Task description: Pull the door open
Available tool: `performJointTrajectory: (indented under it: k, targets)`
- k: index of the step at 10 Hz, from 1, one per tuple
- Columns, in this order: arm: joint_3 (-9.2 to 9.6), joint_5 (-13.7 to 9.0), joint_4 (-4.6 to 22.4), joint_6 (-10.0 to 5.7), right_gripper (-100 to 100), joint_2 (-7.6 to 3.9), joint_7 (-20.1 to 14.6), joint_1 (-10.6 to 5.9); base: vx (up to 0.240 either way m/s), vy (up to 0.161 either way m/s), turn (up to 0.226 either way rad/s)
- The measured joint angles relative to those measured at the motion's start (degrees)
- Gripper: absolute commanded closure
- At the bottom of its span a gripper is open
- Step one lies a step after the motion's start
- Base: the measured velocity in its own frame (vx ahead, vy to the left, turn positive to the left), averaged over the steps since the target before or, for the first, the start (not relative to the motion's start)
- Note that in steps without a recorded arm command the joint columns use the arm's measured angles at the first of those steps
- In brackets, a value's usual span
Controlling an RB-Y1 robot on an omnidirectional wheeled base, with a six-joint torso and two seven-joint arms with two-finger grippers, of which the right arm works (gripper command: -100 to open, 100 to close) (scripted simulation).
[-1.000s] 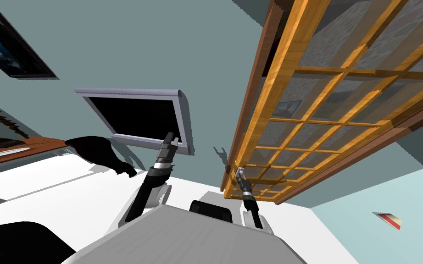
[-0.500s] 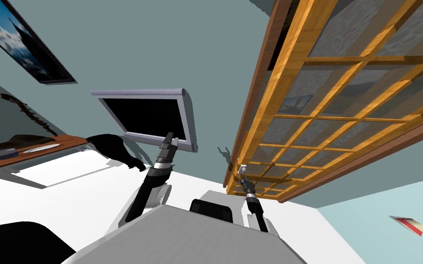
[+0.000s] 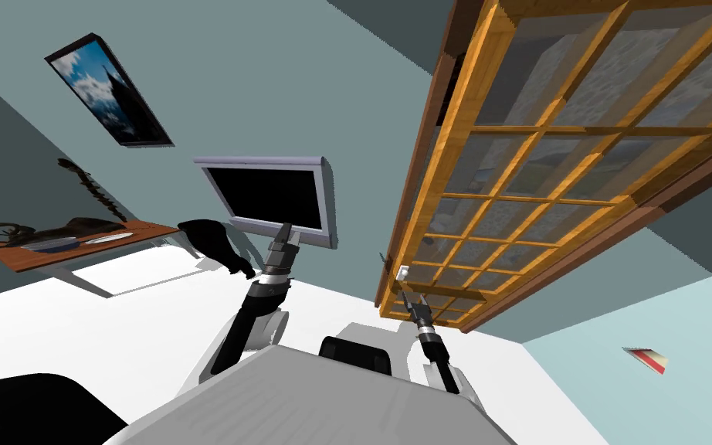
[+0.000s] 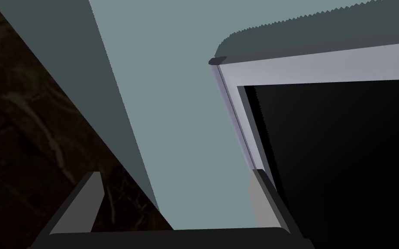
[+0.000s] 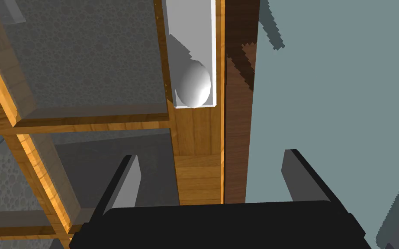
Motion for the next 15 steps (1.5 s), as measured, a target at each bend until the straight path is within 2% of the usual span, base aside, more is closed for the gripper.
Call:
performJointTrajectory:
  k: [1, 2, 4, 5, 7, 9, 10, 15]
  targets:
    - [0.02, 0.08, -0.01, -0.13, -100, -0.06, 0.14, 0.04, 0.088, 0.024, 0.17]
    - [-0.56, -0.32, 0.38, -0.71, -100, -0.8, -0.16, 0.74, 0.185, 0.029, 0.11]
    - [-1.77, -1.11, 2.76, -2.25, -100, -1.68, 0.16, 0.4, 0.187, 0.022, 0.093]
    - [-2.14, -1.37, 2.23, -2.74, -100, -2.15, -0.19, 1.49, 0.212, 0.063, 0.119]
    - [-3.21, -2.13, 3.63, -3.95, -100, -3.64, -0.85, 1.71, 0.244, 0.038, 0.133]
    - [-3.96, -2.69, 3.08, -4.6, -100, -4.52, -1.63, 2.77, 0.147, 0.015, 0.055]
    - [-4.0, -2.72, 3.09, -4.67, 100, -4.55, -1.67, 2.74, -0.008, -0.001, -0.009]
    - [-3.89, -2.62, 3.19, -4.44, 100, -4.48, -1.6, 2.81, -0.016, -0.002, 0.002]
